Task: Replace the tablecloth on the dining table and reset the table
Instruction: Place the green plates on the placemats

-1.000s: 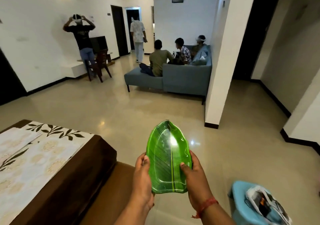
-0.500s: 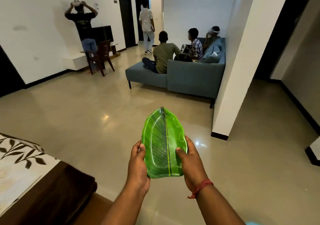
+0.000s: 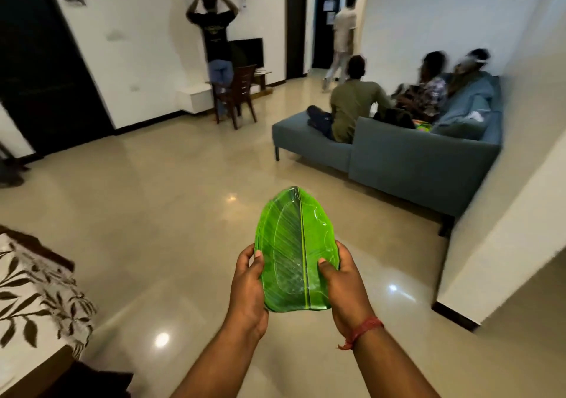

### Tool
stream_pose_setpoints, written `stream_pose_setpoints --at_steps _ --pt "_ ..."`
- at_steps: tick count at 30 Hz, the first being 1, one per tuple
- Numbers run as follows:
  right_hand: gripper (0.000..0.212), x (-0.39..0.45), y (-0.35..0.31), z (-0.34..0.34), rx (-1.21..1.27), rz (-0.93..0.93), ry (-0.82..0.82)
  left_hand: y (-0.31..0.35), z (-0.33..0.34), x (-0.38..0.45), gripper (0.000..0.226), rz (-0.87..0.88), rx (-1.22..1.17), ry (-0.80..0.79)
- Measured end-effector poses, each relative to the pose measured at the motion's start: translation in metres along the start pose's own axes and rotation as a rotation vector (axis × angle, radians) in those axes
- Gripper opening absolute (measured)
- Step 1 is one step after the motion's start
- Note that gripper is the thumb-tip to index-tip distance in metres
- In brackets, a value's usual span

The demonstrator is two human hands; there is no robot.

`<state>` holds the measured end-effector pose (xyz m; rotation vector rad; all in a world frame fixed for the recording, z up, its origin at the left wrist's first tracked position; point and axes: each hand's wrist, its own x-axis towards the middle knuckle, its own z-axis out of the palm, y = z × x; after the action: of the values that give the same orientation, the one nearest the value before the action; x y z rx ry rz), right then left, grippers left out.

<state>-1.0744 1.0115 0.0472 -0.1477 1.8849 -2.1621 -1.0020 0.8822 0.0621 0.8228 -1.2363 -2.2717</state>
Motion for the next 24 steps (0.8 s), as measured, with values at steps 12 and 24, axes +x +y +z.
stream_pose_setpoints --at_steps 12,24 --pt "0.038 0.189 0.008 0.14 -0.169 0.047 -0.523 0.061 -0.033 0.154 0.024 0.186 -0.162 0.397" --pt "0.024 0.239 0.052 0.443 -0.346 -0.013 -0.898 0.174 -0.236 0.28 0.021 0.33 -0.306 0.778"
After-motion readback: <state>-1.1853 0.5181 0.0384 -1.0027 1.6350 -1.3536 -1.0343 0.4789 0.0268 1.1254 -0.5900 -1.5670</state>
